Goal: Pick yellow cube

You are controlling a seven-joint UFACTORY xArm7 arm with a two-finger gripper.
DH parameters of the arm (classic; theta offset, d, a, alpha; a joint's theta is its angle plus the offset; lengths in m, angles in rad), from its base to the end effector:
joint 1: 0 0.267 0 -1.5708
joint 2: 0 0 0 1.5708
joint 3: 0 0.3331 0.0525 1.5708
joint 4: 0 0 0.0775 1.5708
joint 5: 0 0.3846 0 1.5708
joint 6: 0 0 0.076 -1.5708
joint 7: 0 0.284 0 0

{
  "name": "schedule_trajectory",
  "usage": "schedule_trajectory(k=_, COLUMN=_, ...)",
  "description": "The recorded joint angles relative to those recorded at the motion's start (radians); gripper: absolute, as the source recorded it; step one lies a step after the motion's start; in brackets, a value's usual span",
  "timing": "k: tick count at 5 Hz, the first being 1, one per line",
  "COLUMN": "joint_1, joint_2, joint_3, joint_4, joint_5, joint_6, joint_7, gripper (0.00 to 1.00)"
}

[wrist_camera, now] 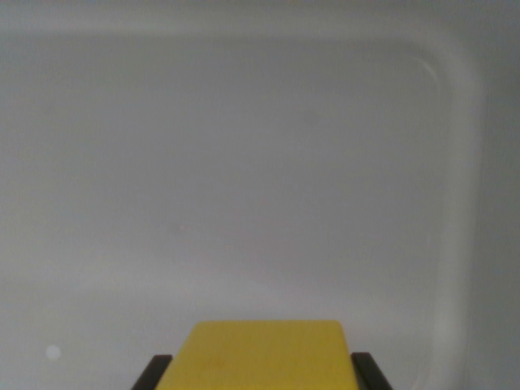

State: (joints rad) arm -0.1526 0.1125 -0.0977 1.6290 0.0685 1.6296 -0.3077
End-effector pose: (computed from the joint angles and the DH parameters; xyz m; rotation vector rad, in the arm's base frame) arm 0.5102 -0.1087 0.3586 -3.0508 -0.0879 0.1411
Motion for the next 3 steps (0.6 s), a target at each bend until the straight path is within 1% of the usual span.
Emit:
schedule_trajectory(k=1, joint_1=0.0001, joint_2=-0.004, joint_3=0.000, joint_4=0.010, joint_5=-0.0010, joint_6=0.014, joint_7=0.001, gripper=1.00)
schedule_trajectory(k=2, joint_1=0.0001, joint_2=-0.004, joint_3=0.000, joint_4=0.010, joint_5=-0.0010, joint_6=0.014, joint_7=0.001, gripper=1.00)
schedule_trajectory(k=3, joint_1=0.0001, joint_2=-0.007, joint_3=-0.001, joint_4=0.015, joint_5=-0.0015, joint_6=0.022, joint_7=0.002, gripper=1.00)
